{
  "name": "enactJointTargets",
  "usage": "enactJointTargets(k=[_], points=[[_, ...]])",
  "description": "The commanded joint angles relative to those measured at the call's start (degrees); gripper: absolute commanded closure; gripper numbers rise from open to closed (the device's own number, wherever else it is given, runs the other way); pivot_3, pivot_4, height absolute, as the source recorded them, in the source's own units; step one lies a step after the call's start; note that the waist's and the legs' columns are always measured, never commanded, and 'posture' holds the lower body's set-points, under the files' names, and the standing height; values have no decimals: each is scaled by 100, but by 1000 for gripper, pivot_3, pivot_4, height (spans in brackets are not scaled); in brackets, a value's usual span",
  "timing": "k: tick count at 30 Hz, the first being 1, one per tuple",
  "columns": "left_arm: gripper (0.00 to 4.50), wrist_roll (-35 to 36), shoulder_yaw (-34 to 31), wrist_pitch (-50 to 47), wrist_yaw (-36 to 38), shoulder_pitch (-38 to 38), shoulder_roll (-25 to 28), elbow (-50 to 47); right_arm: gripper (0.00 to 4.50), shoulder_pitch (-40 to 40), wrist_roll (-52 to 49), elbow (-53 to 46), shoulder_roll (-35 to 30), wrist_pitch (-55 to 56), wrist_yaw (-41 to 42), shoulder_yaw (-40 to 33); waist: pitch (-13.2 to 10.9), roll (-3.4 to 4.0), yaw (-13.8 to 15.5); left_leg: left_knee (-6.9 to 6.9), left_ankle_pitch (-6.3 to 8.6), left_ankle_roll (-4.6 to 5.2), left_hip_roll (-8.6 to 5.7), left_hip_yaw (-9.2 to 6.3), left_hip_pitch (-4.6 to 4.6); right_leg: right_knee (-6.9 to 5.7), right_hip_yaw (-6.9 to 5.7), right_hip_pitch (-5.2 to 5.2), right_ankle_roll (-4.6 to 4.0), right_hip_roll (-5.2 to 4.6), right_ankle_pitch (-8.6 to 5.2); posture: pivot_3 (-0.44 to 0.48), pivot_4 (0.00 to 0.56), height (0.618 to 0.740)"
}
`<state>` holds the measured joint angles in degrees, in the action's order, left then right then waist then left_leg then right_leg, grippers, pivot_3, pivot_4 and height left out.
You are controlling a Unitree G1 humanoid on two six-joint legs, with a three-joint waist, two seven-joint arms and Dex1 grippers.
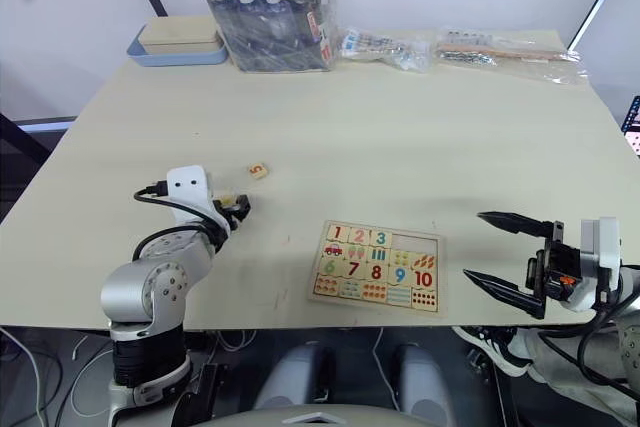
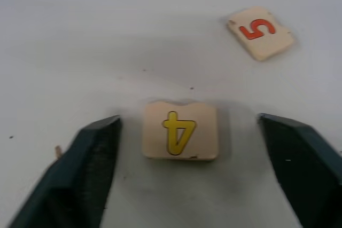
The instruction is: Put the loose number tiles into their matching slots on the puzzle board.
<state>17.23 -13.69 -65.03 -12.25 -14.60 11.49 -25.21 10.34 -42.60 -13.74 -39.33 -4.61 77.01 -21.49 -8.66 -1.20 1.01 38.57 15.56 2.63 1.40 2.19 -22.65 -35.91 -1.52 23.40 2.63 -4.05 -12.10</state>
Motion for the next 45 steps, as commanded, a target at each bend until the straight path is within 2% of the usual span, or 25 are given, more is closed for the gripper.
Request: enactJointTargets(k=[1,3,6,10,14,17,19,23,26,30,34,36,41,45], points=[[2499,-100,-31,-79,49,7,-83,-112,0,39,-74,-221,20,119,-45,-180,0,0,5,0,0,0,-1,0,0,0,0,0,1,-1,0,0,150,740],[3025,-137,-33,-79,84,20,-72,-131,0,60,-57,-222,43,138,-59,-159,1,1,6,0,0,0,-1,-1,0,0,0,-1,1,-1,0,0,150,740],[3026,-144,-69,9,195,48,-56,-201,0,88,-45,-235,63,153,-82,-147,1,1,3,0,0,0,-1,-1,0,0,0,-1,1,-1,0,0,150,740],[3025,-53,-42,-76,644,200,297,-468,0,127,-55,-259,64,163,-108,-145,1,1,-4,0,0,0,-1,-2,0,0,0,0,1,-1,0,0,150,740],[3025,567,-37,661,2449,606,1349,-672,0,249,-86,-333,84,183,-117,-179,-1,0,-20,-2,0,0,3,-2,-1,-1,-1,2,-1,1,-1,0,150,740],[3025,913,13,908,3391,712,1975,-540,0,359,-105,-453,81,186,-128,-170,0,8,6,-2,-1,-3,5,-1,-1,-1,-2,3,-23,-1,-13,0,150,740],[3025,1156,123,1321,4526,821,2591,-405,0,407,-86,-560,51,213,-75,-152,0,7,0,-1,-2,-3,4,0,-1,-1,-1,2,-23,-4,-14,0,150,740],[3025,1292,401,2481,6726,875,3680,342,0,488,-162,-830,-2,159,-58,-182,-4,17,-9,-4,-1,-3,4,5,-1,0,-3,5,-24,-1,-15,0,150,740],[3025,1061,702,3563,7990,659,4143,1174,0,569,-176,-964,-29,149,-62,-194,-3,21,-3,-5,-1,-3,5,12,1,1,-2,6,-23,-1,-16,0,150,740],[3025,811,1105,4556,9099,151,4333,2132,0,707,-156,-1110,9,195,-99,-204,-4,20,13,-4,-1,-2,5,15,-2,3,-2,7,-22,-2,-16,0,150,740],[3025,550,1439,5289,9795,-316,4283,2819,0,862,-122,-1288,81,237,-180,-175,-4,19,5,-3,-1,-2,5,22,-3,4,-1,7,-21,-1,-16,0,150,740],[3025,236,1682,5978,10132,-525,4250,3205,0,959,-96,-1377,127,272,-215,-164,-4,19,-3,-4,-1,-2,6,28,-3,3,-1,7,-21,0,-16,0,150,740],[3025,-295,2034,7093,10366,-905,4040,4005,0,1218,-40,-1561,203,361,-307,-228,-4,19,-1,-2,-1,-1,7,46,-3,3,-1,6,-19,1,-15,0,150,740],[3025,-369,2127,7451,10438,-970,3918,4242,0,1377,-47,-1653,202,401,-366,-282,-4,18,-3,-1,-1,-1,9,45,-5,3,0,7,-3,1,-6,0,150,740]])
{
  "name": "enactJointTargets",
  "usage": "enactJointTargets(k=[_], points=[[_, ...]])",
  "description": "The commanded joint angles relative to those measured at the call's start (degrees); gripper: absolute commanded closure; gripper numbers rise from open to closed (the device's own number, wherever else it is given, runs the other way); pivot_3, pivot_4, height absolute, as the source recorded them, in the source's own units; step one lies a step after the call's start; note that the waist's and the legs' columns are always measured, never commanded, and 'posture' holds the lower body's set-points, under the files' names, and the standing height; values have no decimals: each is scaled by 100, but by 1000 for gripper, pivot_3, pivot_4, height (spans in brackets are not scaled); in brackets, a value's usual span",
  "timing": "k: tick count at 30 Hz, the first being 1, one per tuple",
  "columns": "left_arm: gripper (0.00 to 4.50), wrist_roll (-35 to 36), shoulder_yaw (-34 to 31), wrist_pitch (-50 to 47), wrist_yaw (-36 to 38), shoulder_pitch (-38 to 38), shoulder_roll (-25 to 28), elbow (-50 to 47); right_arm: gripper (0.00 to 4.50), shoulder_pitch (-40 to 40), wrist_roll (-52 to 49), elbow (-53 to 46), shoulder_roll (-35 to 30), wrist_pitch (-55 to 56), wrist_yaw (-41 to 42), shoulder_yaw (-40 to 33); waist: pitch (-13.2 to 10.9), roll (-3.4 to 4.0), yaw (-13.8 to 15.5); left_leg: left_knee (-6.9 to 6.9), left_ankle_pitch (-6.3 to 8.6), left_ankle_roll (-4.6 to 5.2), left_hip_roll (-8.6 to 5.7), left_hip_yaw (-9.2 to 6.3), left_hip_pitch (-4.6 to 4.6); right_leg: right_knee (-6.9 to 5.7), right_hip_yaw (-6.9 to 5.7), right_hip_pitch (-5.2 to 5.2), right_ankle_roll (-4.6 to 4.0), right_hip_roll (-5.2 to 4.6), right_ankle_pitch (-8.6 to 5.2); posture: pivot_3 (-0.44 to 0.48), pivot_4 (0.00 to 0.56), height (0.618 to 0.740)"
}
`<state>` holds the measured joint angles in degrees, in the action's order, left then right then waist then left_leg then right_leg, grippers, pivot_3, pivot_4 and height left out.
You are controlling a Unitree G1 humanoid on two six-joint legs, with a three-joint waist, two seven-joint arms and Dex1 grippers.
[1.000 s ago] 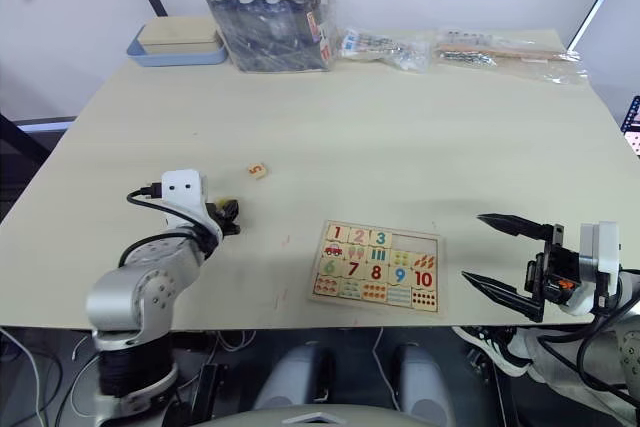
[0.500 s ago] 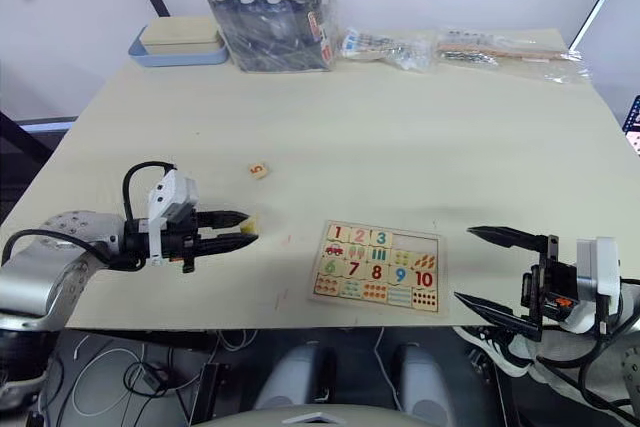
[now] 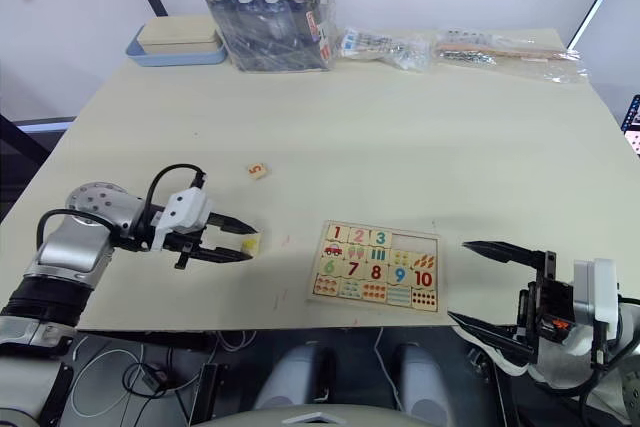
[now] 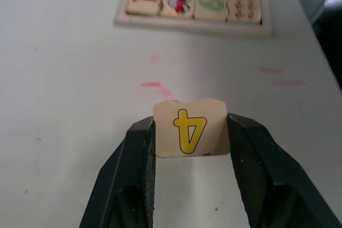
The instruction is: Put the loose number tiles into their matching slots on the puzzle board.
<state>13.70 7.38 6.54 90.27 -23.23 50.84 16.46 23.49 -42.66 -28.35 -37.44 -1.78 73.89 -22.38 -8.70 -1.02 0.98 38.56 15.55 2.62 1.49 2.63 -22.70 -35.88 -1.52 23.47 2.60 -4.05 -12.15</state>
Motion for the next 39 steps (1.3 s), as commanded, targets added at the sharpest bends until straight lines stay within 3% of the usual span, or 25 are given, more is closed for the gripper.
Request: enactJointTargets(k=[1,15,19,20,21,25,31,35,39], points=[[3025,-40,48,374,205,-135,-50,156,0,90,-43,-208,14,126,-69,-198,0,-1,1,1,0,0,1,-1,0,0,0,0,1,0,0,0,150,740],[3025,90,880,1631,223,-582,-59,1387,0,303,-73,-292,-7,170,-135,-229,1,-1,4,2,0,1,2,-6,0,-1,-1,0,6,0,4,0,150,740],[3025,231,1127,1618,223,-677,-24,1549,0,347,-82,-290,-5,177,-126,-234,2,0,6,3,0,1,2,-6,1,-2,0,-1,7,0,4,0,150,740],[2017,282,1164,1577,223,-686,-13,1553,0,353,-83,-293,-6,177,-126,-231,2,0,7,3,0,1,2,-6,1,-3,0,-1,7,0,4,0,150,740],[1674,408,1141,1474,223,-652,24,1464,0,360,-94,-293,-13,174,-117,-238,2,0,4,3,0,1,2,-7,1,-3,0,-1,7,0,4,0,150,740],[25,949,703,1027,223,-348,272,945,0,362,-203,-260,-82,137,-34,-332,1,-1,-14,3,0,1,7,-13,1,-3,0,0,7,0,4,0,150,740],[25,1621,-472,-50,-153,695,767,-238,0,239,-315,68,-243,180,390,-506,0,-2,-16,3,1,1,38,-11,5,-3,1,3,6,2,4,0,150,740],[25,1862,-1254,-780,-903,1568,807,-1090,0,55,-251,554,-382,286,802,-605,0,0,6,3,1,1,40,-7,7,-1,3,2,-11,-1,-7,0,150,740],[25,1996,-2233,-1985,-2828,3135,271,-2733,0,-386,-145,1341,-508,447,1133,-639,0,1,-25,2,1,1,41,-5,9,1,7,1,-14,-2,-9,0,150,740]])
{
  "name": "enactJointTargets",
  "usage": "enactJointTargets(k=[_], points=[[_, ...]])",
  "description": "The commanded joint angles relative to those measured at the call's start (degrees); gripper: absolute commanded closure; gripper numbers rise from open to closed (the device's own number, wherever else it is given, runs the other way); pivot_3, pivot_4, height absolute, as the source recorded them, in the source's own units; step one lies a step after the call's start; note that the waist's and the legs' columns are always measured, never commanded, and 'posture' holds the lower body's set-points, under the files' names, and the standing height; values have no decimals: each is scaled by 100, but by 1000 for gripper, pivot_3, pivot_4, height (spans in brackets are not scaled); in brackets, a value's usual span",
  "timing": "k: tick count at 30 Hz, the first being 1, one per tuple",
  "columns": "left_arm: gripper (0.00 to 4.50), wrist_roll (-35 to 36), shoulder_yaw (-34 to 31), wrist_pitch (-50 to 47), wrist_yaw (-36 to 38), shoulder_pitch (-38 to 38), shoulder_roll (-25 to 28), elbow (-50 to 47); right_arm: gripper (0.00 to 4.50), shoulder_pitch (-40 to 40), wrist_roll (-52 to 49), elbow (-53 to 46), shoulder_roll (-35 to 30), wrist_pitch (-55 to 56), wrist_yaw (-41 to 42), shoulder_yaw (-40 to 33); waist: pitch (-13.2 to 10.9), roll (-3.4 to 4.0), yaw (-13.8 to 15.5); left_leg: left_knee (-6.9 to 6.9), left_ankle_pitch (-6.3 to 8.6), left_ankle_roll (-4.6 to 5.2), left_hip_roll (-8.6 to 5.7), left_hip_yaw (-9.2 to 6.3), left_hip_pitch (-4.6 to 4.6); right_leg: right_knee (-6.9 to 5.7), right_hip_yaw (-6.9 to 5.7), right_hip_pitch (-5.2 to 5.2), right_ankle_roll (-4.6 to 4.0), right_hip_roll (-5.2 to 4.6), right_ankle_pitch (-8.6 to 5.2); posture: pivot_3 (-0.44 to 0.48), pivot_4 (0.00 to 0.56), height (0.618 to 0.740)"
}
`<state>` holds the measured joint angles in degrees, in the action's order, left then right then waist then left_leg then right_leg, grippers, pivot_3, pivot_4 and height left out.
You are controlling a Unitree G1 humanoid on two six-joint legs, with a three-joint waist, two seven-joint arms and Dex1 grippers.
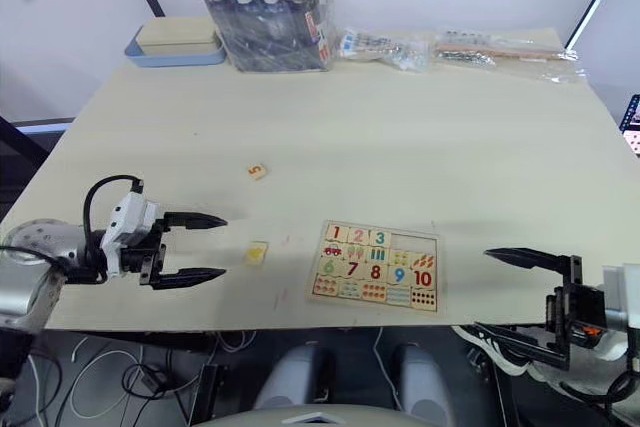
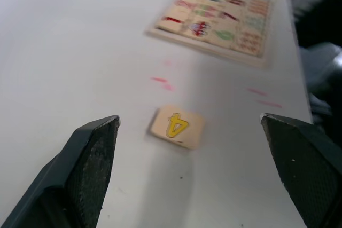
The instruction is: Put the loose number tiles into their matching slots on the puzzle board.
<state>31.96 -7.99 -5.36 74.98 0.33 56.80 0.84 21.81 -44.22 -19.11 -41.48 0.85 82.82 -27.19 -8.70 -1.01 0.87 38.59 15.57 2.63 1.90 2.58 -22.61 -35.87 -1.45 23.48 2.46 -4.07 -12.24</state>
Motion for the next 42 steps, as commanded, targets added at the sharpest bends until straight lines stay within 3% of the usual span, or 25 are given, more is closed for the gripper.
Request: enactJointTargets(k=[1,4,7,12,14,20,31,34,35,36,42], points=[[25,143,-811,-996,-1574,937,-419,-1392,0,-266,24,451,-116,180,266,-143,0,-1,-11,0,1,1,0,4,2,0,6,0,1,-1,1,0,150,740],[25,87,-1022,-2116,-3129,1552,-1003,-2542,0,-540,33,546,-216,118,333,-76,0,1,7,-1,0,0,5,-1,2,-2,1,0,0,4,1,0,150,740],[25,67,-833,-3181,-4612,1845,-1687,-3768,0,-794,65,634,-318,52,418,12,0,-1,25,0,0,0,3,0,8,-3,4,-6,0,2,0,0,150,740],[25,119,-567,-5131,-6613,1655,-2695,-5090,0,-820,14,634,-480,-176,478,-66,3,-1,48,0,0,0,-7,-10,8,-6,4,-9,14,5,10,0,150,740],[25,185,-481,-5830,-7018,1439,-2927,-5322,0,-819,-7,666,-533,-257,482,-118,5,1,47,0,0,0,-10,-8,10,-6,9,-10,14,4,11,0,150,740],[25,344,-650,-7322,-7537,695,-3605,-5633,0,-867,-79,587,-607,-538,383,-138,7,0,28,0,0,1,-36,-13,17,-9,9,-15,13,7,10,0,150,740],[25,-95,-529,-8711,-7872,-83,-4331,-5660,0,-908,-113,566,-774,-886,466,-218,7,-1,15,1,0,1,-47,-30,22,-7,7,-27,-3,7,0,0,150,740],[774,-227,-455,-8714,-8010,-25,-4410,-5637,0,-878,-109,543,-751,-903,467,-220,8,0,12,1,0,1,-49,-31,24,-8,11,-29,-3,6,-1,0,150,740],[1350,-272,-452,-8714,-8040,-25,-4435,-5652,0,-866,-112,530,-746,-911,464,-228,8,0,11,1,0,1,-49,-32,24,-8,11,-29,-4,6,-1,0,150,740],[1648,-295,-437,-8714,-8069,-29,-4452,-5652,0,-860,-111,529,-741,-917,467,-232,8,0,12,1,0,1,-49,-32,24,-7,11,-29,-4,6,-1,0,150,740],[1648,-436,-280,-8714,-8299,4,-4620,-5618,0,-855,-92,567,-723,-922,483,-215,12,6,14,1,0,1,-50,-33,25,-7,11,-30,-4,4,-1,0,150,740]])
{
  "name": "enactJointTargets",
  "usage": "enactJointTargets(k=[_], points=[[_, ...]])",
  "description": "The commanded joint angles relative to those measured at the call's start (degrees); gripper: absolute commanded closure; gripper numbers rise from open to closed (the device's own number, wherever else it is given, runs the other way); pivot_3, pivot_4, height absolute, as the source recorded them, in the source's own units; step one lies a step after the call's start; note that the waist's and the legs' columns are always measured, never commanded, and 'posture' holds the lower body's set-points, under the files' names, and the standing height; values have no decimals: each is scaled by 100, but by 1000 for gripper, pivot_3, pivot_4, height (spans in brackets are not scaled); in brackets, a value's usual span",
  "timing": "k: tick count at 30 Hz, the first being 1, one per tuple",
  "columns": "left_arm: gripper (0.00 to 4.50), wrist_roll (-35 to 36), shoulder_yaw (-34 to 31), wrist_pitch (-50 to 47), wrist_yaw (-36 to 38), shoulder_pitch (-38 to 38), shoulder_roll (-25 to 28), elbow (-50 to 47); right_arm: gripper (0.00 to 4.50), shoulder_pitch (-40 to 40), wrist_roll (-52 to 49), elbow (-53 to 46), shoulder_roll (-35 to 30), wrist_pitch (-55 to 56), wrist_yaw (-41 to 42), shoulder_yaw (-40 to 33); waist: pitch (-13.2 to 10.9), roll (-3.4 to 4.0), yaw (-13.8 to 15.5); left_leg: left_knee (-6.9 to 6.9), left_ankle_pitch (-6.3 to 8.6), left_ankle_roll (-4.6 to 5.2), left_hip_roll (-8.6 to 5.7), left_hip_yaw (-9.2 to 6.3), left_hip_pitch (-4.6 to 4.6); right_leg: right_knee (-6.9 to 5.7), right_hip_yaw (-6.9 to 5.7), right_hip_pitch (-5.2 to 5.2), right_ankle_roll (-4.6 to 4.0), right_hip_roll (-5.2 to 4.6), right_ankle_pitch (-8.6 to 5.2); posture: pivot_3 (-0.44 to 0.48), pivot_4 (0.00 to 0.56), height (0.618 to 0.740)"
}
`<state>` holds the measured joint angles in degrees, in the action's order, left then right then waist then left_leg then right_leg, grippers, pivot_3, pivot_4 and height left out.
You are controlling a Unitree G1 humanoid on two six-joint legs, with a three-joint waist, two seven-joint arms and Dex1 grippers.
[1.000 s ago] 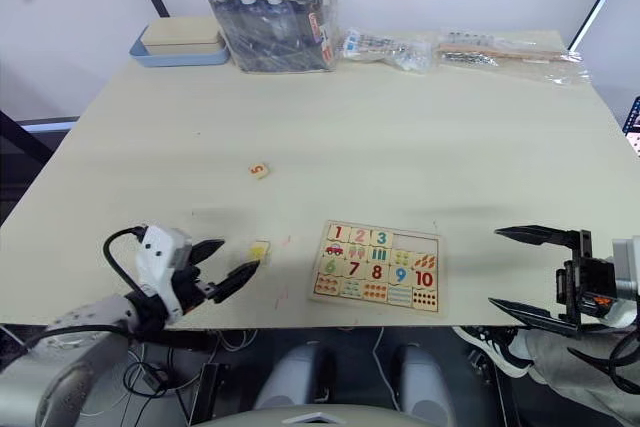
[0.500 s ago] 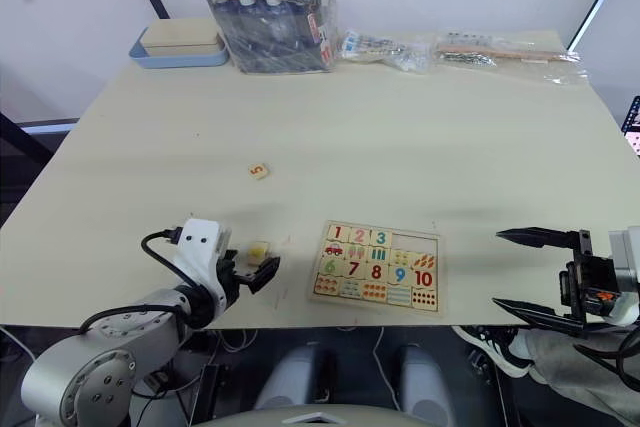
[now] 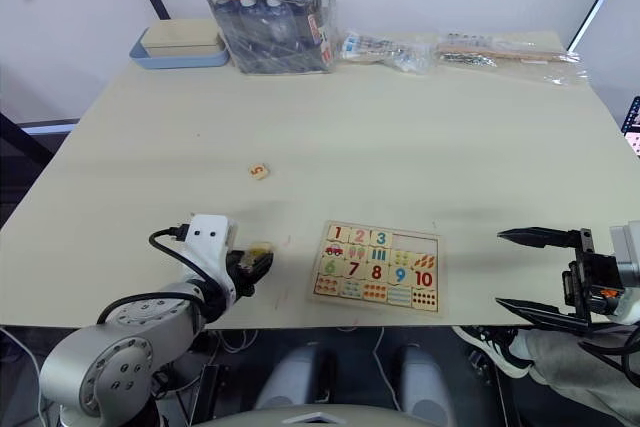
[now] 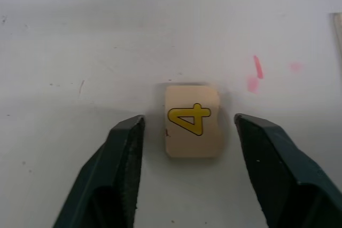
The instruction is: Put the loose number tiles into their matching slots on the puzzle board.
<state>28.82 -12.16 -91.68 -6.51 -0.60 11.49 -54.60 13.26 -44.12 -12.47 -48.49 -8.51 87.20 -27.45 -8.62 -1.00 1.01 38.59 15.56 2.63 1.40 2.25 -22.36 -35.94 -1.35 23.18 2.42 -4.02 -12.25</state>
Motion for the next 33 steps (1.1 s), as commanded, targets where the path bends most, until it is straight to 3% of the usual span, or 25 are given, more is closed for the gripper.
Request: enactJointTargets(k=[1,4,7,9,15,20,23,27,30,33], points=[[1648,-142,171,-82,-176,118,-99,-64,0,-6,-95,-83,-17,19,49,-174,5,8,0,0,0,0,0,0,1,0,1,-1,0,0,0,0,150,740],[1648,-176,221,-82,-193,186,-117,-42,0,-6,-83,-73,-1,29,53,-151,6,11,-2,-1,0,0,-1,0,3,0,2,-2,0,0,0,0,150,740],[2453,-221,211,-82,-87,297,-77,-8,0,56,-84,-109,35,36,44,-168,8,14,-4,-1,0,0,-1,1,5,1,4,-2,0,0,-1,0,150,740],[3438,-265,165,-82,-13,294,-49,10,0,96,-84,-127,57,54,37,-186,10,17,0,-2,0,0,-2,2,7,1,5,-4,0,0,-1,0,150,740],[3550,-334,-103,14,500,118,399,17,0,152,-55,-194,193,155,-76,-198,10,16,-8,-7,1,0,-3,6,19,2,10,-10,1,0,-3,0,150,740],[3550,21,-348,523,1716,-34,1731,84,0,140,-40,-269,324,191,-254,-173,4,7,-15,-10,1,0,0,7,20,2,11,-8,1,2,-3,0,150,740],[3550,245,-250,1010,2621,-324,2833,343,0,116,-62,-388,450,203,-489,-182,1,2,4,-11,1,0,0,7,20,1,9,-7,1,-1,-4,0,150,740],[3550,314,328,2370,4330,-1065,4527,989,0,13,-80,-721,703,224,-972,-160,-3,0,14,-12,1,-1,-2,5,13,6,8,-4,3,-3,-4,0,150,740],[3550,229,960,3214,5402,-2005,5141,1694,0,29,18,-841,690,334,-939,-163,-7,4,23,-12,1,-1,-9,12,4,7,18,5,5,-3,-5,0,150,740],[3550,-5,1774,3736,6262,-3024,5355,2320,0,17,123,-852,632,416,-937,-191,-10,-2,23,-13,0,-1,-9,13,-3,9,22,9,8,-1,-6,0,150,740]])
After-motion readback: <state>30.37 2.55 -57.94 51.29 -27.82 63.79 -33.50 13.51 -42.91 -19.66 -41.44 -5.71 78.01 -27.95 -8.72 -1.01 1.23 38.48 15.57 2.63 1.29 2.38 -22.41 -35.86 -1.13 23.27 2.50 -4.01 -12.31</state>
